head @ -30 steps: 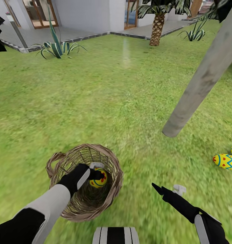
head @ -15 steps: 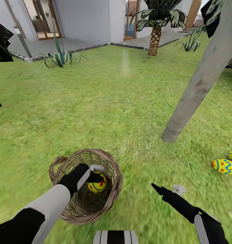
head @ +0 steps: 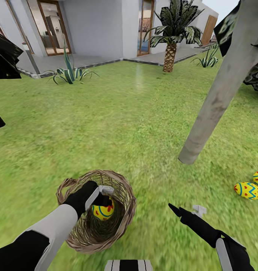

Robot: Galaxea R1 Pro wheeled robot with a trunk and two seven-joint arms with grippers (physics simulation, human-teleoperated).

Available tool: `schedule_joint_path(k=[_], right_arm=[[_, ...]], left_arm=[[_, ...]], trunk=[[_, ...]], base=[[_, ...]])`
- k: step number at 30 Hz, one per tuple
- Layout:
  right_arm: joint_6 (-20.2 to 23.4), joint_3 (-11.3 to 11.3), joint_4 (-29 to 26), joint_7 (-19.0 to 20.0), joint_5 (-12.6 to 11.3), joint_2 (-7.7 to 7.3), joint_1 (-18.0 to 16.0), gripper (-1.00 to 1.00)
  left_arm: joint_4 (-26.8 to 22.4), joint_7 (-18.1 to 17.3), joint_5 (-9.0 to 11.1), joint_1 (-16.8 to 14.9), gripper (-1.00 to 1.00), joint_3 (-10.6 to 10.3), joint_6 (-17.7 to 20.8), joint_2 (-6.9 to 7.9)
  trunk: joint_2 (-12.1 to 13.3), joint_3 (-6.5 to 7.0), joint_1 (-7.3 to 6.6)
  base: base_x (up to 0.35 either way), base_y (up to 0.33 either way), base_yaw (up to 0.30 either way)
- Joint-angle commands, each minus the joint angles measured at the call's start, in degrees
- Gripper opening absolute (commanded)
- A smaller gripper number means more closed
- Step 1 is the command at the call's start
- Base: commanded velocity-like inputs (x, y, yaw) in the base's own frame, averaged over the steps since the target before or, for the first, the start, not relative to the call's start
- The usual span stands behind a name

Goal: Take the three Easter eggs out of the wicker basket on the lawn in the garden, then place them on the lawn next to a single tree (choose any tree) so that all three eggs are next to the same tree and none are left in the basket.

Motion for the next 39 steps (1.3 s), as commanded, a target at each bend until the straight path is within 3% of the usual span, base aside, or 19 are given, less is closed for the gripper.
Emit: schedule_joint_path(k=[1,19,39], right_arm=[[0.4,-0.1,0.0,0.1,-0.3,0.05,0.0,1.00],[0.4,0.0,0.6,0.1,-0.3,0.05,0.0,1.00],[0.3,0.3,2.0,-0.1,0.2,0.05,-0.1,1.00]], left_arm=[[-0.1,0.3,0.4,0.0,-1.00,-0.3,0.5,0.07],[0.0,0.4,0.5,0.0,-1.00,-0.3,1.0,0.06],[0.1,0.4,0.4,0.0,-1.00,-0.3,2.1,0.02]], trunk=[[0.0,0.19,-0.03],[0.2,4.17,-0.50],[0.5,8.60,-1.01]], base=[[0.000,0.000,0.000],[-0.092,0.009,0.000],[-0.004,0.001,0.000]])
